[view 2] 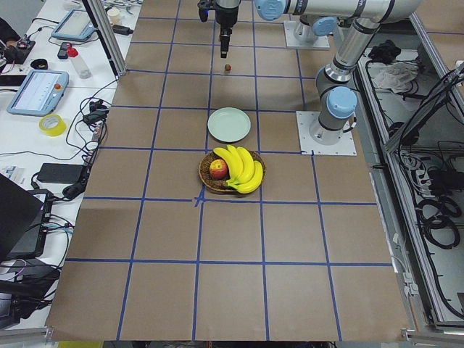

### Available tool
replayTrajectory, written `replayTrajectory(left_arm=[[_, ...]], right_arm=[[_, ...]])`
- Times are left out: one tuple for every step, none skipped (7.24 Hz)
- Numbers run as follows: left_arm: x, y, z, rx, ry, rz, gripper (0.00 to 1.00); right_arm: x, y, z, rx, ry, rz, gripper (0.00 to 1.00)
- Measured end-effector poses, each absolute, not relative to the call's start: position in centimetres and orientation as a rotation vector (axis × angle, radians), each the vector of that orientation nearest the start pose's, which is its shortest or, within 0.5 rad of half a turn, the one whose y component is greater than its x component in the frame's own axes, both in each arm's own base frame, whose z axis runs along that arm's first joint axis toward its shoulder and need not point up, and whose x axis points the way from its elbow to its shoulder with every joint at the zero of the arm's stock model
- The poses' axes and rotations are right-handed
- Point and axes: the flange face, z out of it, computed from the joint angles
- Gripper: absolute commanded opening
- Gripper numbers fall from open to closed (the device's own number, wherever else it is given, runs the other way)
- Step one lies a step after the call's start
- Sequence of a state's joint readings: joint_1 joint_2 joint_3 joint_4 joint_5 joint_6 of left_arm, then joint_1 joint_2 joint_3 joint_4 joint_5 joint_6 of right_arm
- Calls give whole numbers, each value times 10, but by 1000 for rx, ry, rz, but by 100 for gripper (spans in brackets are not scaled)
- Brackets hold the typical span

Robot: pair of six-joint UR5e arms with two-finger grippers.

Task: Collect all strawberries into plate
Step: 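Move the right gripper down to the strawberry nearest the plate, then close the right gripper on the strawberry and lift it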

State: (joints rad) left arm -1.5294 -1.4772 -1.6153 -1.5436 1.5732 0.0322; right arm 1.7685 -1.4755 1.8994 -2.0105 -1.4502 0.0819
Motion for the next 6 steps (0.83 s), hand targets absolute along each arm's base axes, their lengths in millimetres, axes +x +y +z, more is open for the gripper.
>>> replayTrajectory(left_arm=[[-114,-464,513,-15,3134,-120,100],[-114,-464,513,-15,3134,-120,100],[-114,-464,514,-15,3134,-121,100],[-114,-464,514,-15,3134,-122,100],[-114,-464,514,-15,3133,-121,100],[-114,-464,514,-15,3133,-121,100]], right_arm=[[251,-460,306,-208,3007,-23,100],[257,-460,289,-225,3004,-34,100],[260,-461,276,-238,3003,-30,100],[262,-463,265,-251,3003,-22,100],[264,-466,253,-259,3003,-15,100],[267,-468,243,-271,3006,-7,100]])
